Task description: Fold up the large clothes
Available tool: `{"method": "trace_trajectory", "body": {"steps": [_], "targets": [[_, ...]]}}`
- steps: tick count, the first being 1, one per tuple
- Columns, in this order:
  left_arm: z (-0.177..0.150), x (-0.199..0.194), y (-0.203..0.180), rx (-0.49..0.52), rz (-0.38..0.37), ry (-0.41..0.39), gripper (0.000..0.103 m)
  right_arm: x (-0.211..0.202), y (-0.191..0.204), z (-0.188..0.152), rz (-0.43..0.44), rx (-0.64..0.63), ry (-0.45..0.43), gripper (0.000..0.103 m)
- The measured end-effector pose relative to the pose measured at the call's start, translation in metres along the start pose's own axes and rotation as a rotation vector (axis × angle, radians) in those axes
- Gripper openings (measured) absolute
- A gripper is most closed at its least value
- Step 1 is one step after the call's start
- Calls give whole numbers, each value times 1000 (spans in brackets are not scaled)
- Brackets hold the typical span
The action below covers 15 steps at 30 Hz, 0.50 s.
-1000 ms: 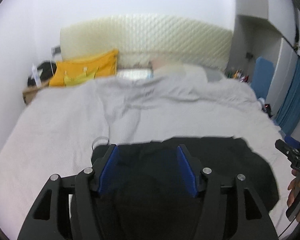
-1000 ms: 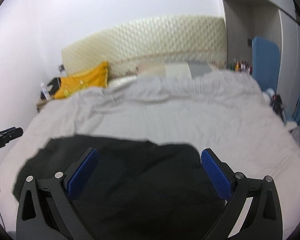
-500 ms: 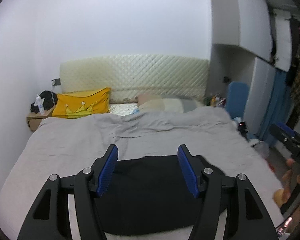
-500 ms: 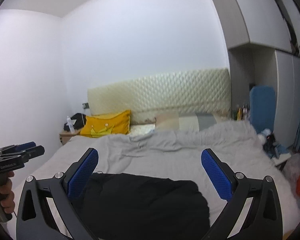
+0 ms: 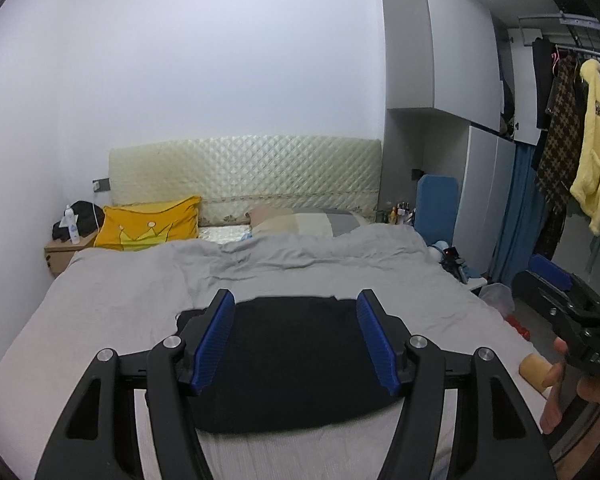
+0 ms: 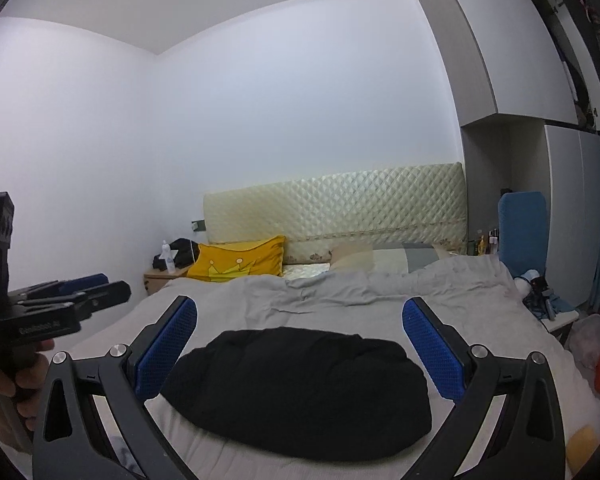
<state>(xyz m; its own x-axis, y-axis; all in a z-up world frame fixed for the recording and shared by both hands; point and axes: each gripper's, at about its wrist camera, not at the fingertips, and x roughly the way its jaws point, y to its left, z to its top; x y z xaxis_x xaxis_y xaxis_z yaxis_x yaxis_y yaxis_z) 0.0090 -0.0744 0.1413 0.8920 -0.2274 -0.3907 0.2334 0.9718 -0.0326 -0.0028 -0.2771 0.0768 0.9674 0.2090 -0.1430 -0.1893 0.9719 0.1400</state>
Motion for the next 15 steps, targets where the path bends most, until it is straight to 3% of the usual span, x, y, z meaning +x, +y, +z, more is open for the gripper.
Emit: {"method": "trace_trajectory", "body": {"steps": [6,15], "targets": [[-41,-3,0,-48,9,43,65,-23,10,-25,-30,11,-2,103],[-86,12,14,-89,32,119,65,-33,27,-65,-52,9,81,103]]}}
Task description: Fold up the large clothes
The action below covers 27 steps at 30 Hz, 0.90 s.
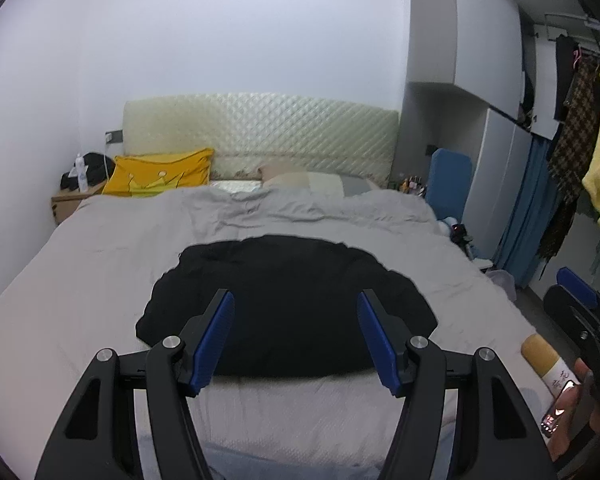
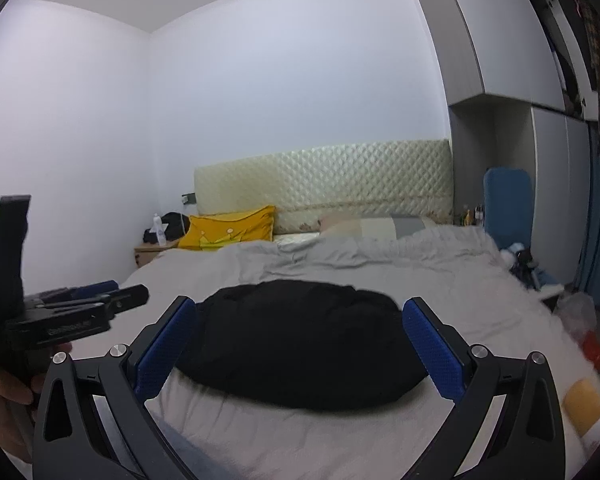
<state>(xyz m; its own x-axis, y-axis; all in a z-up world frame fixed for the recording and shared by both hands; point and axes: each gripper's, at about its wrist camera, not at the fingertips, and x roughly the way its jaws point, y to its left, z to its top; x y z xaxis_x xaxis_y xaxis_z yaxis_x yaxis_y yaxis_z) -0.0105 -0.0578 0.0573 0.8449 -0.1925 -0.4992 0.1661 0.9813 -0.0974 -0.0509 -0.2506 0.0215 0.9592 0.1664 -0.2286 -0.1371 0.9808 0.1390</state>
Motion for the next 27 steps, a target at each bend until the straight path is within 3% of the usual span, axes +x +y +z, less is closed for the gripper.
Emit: {"method": "trace_trajectory", "body": {"steps": [15,27], "targets": [[-34,35,9,-20,41,60,65,18,2,-43,-33,13,72,103],[-36,41,5,-3,55,76,65,22,-2,-50,-48,25,99,103]]}}
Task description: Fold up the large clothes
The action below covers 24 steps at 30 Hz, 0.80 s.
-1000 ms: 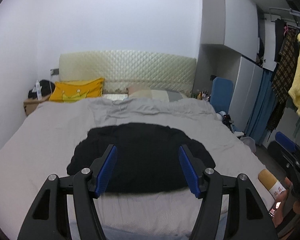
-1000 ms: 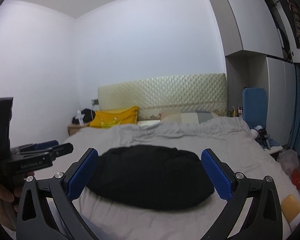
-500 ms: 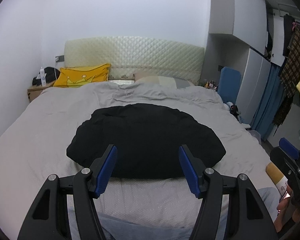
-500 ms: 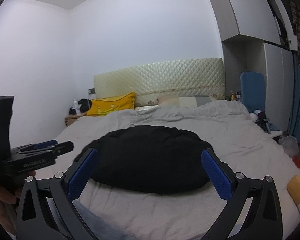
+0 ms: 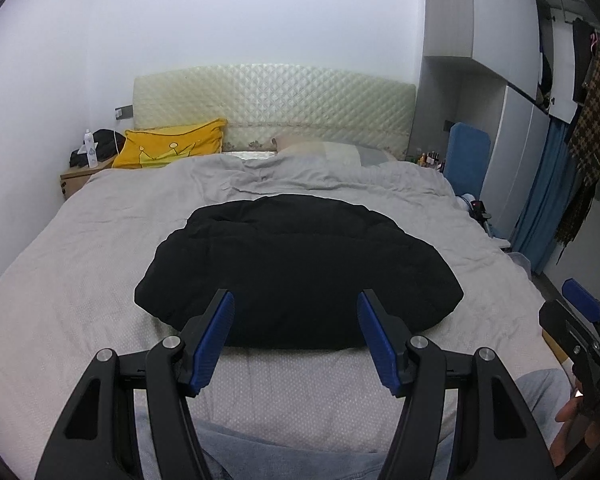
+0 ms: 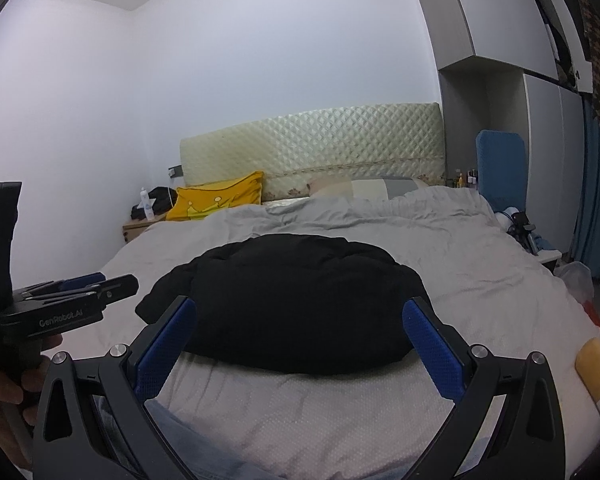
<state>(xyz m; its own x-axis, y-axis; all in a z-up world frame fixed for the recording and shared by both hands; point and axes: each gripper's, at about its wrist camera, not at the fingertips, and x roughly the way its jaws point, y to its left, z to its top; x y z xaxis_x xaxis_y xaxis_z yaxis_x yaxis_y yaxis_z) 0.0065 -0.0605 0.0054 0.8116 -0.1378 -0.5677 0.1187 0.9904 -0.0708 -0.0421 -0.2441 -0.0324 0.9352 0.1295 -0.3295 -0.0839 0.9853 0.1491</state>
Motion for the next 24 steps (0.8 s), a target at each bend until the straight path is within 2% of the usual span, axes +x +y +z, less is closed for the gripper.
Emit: {"method": "trace_trajectory", "body": {"steps": [7,11,24], "targets": [[-1,1,-1,2,-1,3,65,-2,-1,-2,-5,7,2,103],[-2,6,-2,16,23,15,65,-1,-1,-3,-13,7,5,103],[-6,3,-4,6,4,11,65,1,-7,-7,-25,21,18,103]]}}
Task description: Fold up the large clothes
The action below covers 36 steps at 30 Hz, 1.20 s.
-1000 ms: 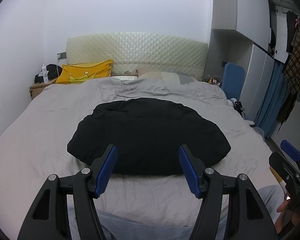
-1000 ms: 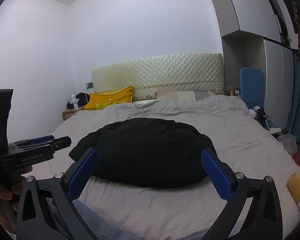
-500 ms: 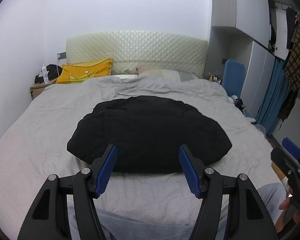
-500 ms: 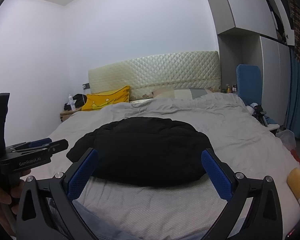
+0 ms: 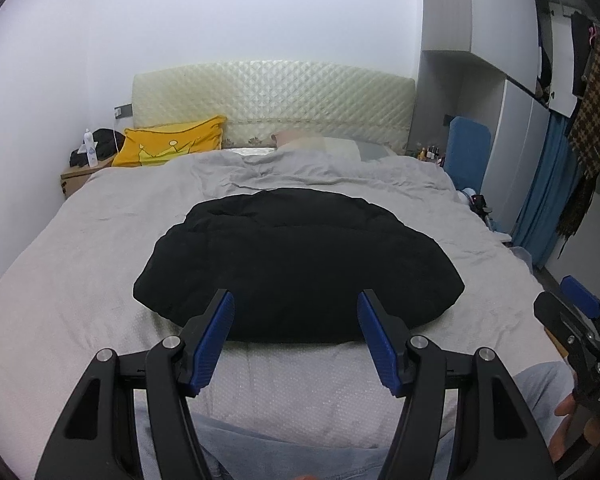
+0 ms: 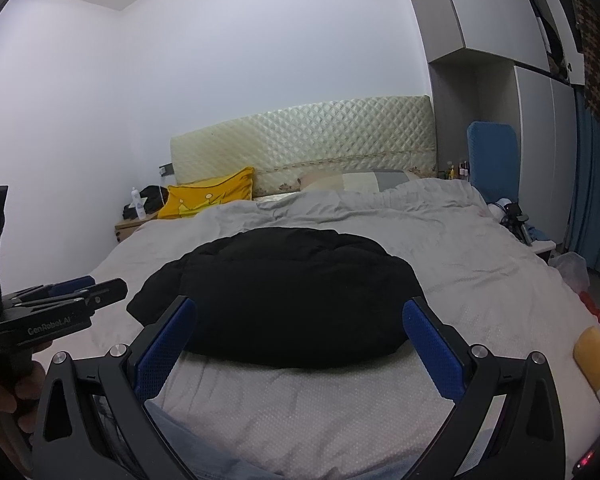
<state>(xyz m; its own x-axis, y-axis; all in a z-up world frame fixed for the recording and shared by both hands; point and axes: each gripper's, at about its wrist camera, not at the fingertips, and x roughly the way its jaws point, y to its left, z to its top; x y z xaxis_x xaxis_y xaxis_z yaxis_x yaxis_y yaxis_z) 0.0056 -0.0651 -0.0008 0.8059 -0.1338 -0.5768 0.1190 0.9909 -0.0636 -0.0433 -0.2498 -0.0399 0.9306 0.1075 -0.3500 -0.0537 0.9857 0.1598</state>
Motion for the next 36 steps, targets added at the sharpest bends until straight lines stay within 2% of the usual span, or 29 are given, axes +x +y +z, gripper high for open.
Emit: {"method": "trace_trajectory", "body": {"steps": [36], "targets": [[0,-9,6,-12,-11,-1,65,1,0,1,-15,-9,0,103]]}}
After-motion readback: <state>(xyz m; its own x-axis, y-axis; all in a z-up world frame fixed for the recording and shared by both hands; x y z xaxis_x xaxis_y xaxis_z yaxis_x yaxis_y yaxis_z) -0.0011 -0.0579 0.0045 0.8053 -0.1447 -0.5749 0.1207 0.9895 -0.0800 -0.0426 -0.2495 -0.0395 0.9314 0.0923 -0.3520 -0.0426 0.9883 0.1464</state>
